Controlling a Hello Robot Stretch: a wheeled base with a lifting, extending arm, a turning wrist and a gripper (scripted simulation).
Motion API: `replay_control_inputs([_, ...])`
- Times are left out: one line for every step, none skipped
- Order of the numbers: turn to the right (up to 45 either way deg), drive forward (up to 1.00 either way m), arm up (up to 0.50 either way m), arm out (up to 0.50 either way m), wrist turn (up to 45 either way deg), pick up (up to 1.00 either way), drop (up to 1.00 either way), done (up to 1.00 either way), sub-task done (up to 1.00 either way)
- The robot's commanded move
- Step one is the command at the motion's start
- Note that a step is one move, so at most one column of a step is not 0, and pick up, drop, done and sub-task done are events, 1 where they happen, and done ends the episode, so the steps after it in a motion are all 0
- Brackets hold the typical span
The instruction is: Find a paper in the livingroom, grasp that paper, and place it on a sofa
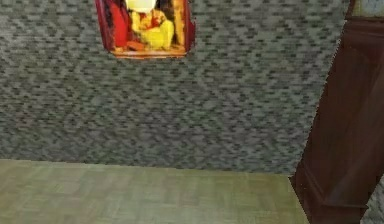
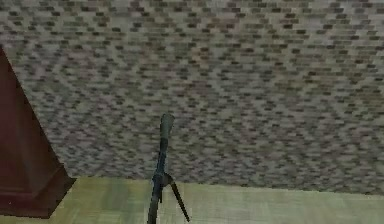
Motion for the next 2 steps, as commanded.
replay_control_inputs([-42.0, 0.0, 0.0, 0.0, 0.0, 0.0, 0.0, 0.0, 0.0])
replay_control_inputs([0.0, 0.6, 0.0, 0.0, 0.0, 0.0, 0.0, 0.0, 0.0])
